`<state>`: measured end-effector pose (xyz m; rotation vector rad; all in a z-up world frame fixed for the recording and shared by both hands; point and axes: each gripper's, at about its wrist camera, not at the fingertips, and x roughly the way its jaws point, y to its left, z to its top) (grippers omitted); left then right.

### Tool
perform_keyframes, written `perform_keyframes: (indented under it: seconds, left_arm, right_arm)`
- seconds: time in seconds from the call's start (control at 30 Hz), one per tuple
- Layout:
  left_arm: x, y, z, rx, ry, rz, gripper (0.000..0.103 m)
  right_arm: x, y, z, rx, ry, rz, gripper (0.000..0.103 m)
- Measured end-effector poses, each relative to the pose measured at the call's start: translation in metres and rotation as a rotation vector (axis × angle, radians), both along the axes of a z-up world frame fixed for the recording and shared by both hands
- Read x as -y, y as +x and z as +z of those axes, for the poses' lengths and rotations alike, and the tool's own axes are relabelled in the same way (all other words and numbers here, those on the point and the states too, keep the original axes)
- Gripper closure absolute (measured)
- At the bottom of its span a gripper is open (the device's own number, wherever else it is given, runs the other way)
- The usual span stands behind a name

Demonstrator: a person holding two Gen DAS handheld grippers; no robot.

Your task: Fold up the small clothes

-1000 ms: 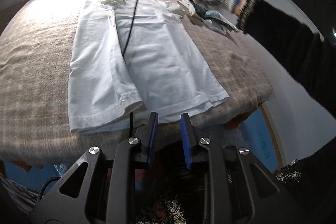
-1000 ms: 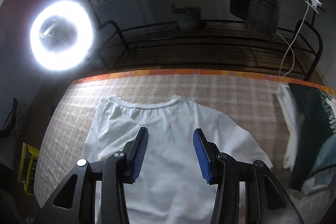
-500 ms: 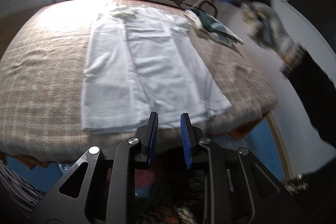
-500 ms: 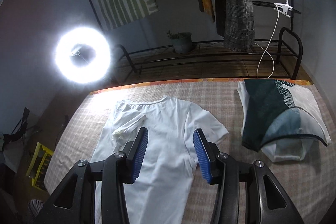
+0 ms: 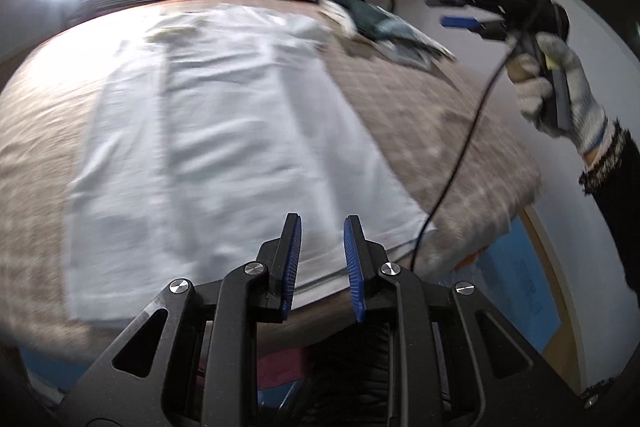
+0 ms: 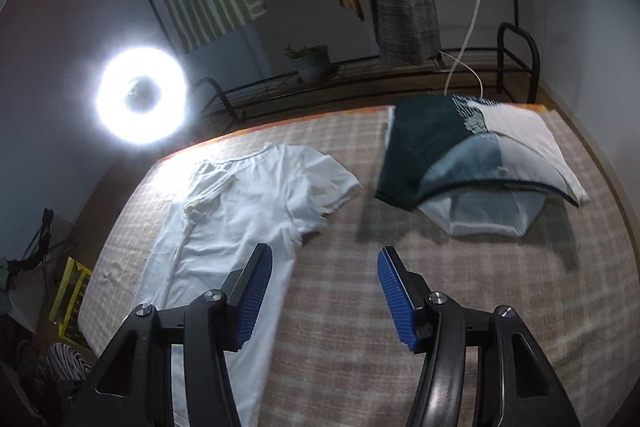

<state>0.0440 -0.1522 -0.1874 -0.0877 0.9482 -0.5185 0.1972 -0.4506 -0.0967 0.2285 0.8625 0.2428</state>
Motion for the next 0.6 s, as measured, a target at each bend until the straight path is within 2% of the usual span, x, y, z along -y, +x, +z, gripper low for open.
perform_keyframes:
  seconds: [0.27,0.33,0.37,0.4,0.6]
  left_arm:
    - [0.078,0.013,-0.026,-0.068,0.029,-0.136,0.082]
    - [0.091,0.014,-0.03,-0.088,0.033,-0.157,0.075]
    - [0.097,0.013,-0.032,-0.096,0.036,-0.164,0.058]
    - [0.101,0.012,-0.033,-0.095,0.039,-0.166,0.048]
    - [0.12,0.008,-0.043,-0.04,0.15,-0.16,0.048]
  right_arm:
    - [0.042,-0.005,-0.018,-0.026,0.005,-0.019,0.046]
    - [0.051,-0.004,-0.019,-0.027,0.001,-0.015,0.046]
    - [0.054,-0.003,-0.02,-0.026,-0.002,-0.011,0.046]
    - [0.056,-0.002,-0.02,-0.026,-0.003,-0.007,0.046]
    - [0.058,0.013,-0.03,-0.033,0.038,0.022,0.046]
